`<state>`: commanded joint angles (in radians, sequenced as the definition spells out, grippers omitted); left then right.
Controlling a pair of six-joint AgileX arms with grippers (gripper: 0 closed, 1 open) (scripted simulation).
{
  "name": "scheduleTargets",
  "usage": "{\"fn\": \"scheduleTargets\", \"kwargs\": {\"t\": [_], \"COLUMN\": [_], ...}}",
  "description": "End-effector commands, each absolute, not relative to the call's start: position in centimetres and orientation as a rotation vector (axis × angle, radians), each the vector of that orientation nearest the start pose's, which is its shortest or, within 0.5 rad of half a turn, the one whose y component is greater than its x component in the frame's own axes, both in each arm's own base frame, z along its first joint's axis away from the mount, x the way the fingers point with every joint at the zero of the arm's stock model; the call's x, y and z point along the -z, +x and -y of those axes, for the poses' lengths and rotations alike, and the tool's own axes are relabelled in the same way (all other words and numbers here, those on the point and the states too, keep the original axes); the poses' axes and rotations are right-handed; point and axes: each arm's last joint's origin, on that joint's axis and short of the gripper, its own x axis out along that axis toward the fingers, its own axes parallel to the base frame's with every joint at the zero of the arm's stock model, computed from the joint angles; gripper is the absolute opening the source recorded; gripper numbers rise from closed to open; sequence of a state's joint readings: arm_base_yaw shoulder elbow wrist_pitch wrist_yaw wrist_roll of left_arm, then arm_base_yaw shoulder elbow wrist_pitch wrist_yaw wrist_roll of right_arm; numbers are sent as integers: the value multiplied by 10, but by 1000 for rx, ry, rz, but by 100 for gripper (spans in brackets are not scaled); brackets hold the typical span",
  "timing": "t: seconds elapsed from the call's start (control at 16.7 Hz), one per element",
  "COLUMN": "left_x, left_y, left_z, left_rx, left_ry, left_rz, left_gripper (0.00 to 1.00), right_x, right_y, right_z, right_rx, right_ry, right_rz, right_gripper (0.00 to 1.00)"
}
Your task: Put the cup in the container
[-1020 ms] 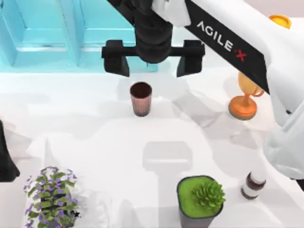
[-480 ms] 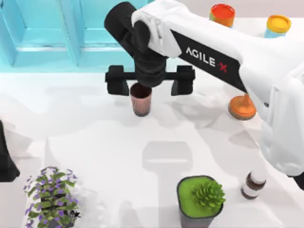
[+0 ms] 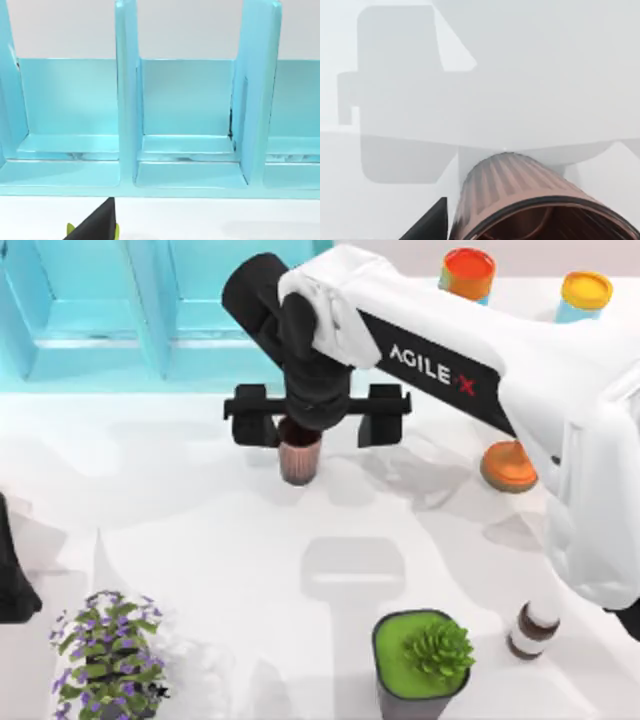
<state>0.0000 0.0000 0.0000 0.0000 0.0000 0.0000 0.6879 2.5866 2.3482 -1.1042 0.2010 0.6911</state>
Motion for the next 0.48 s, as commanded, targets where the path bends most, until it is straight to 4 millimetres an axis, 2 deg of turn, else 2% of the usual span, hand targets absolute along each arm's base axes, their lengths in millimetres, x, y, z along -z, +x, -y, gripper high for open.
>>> {"fn": "scheduleTargets", "kwargs": {"t": [0.48], "left_x": [-160], "left_y": [106], "left_z": [1], "left_rx": [0], "left_ry": [0], "left_rz": [0], "left_gripper": [100], "right_x": [-144], "right_y": [405], "right_z": [-334], "right_rx": [9], "right_ry": [6], "right_rz": [-1273], "right_gripper": [17]}}
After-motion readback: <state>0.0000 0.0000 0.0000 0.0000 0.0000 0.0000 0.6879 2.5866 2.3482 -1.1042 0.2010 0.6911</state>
